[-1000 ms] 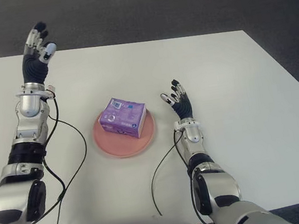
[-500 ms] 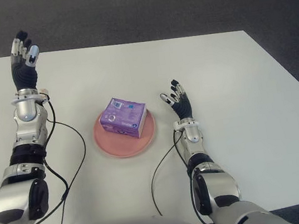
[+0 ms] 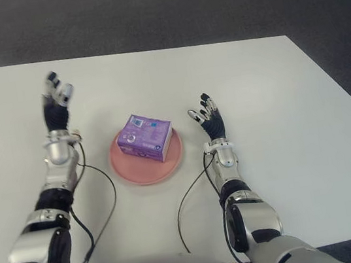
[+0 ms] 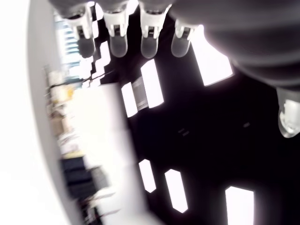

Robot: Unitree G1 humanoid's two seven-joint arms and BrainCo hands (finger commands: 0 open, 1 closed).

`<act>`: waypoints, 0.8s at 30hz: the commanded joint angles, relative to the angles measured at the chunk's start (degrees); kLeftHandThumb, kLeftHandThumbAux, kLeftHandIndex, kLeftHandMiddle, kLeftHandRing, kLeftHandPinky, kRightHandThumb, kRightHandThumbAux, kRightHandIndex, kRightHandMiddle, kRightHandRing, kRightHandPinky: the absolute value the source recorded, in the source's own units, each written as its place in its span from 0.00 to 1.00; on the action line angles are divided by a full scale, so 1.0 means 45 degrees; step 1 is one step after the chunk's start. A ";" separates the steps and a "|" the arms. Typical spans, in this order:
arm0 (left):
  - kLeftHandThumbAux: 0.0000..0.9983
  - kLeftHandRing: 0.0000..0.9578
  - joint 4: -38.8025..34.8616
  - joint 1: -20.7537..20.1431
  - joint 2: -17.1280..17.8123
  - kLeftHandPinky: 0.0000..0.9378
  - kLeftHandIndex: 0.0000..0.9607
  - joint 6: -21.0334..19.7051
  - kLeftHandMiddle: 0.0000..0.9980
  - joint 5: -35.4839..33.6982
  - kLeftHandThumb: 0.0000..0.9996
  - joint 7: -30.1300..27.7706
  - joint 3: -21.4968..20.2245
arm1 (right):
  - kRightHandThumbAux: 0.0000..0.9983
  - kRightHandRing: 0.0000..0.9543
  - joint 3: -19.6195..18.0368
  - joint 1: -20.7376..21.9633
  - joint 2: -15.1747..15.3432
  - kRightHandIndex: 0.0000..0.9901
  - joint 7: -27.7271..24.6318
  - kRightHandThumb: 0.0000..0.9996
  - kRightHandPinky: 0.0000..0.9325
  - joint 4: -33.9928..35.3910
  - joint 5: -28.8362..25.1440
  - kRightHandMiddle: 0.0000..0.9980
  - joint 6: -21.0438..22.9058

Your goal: Put the tissue paper into the plate.

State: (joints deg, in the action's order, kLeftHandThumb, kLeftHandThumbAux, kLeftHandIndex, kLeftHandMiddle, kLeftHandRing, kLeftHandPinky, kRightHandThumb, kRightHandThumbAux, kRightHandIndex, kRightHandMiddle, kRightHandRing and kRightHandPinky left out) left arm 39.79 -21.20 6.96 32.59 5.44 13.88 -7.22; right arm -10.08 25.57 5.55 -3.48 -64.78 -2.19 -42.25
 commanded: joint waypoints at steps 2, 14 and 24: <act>0.40 0.00 -0.0752 0.0876 -0.0373 0.00 0.00 -0.0192 0.00 0.0529 0.00 0.0344 0.0411 | 0.59 0.00 0.0028 -0.0849 -0.0212 0.00 -0.0005 0.05 0.00 -0.0533 0.0000 0.00 0.0464; 0.43 0.00 -0.2703 0.2549 -0.1048 0.00 0.00 -0.1190 0.00 0.1173 0.00 0.0334 0.1206 | 0.59 0.00 0.0053 -0.0902 -0.0247 0.00 0.0023 0.05 0.00 -0.0471 0.0019 0.00 0.0432; 0.41 0.00 -0.2962 0.2964 -0.0971 0.00 0.00 -0.1031 0.00 0.0951 0.00 -0.0144 0.1494 | 0.59 0.00 0.0067 -0.0915 -0.0264 0.00 0.0041 0.05 0.00 -0.0460 0.0028 0.00 0.0423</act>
State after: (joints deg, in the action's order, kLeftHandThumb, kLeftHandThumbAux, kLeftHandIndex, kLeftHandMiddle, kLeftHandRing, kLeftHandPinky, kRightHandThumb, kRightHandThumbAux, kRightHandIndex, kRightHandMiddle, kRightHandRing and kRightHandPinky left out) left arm 26.92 -9.40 2.51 28.05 9.98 14.39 -1.08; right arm -10.01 25.29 5.48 -3.46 -64.53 -2.17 -42.34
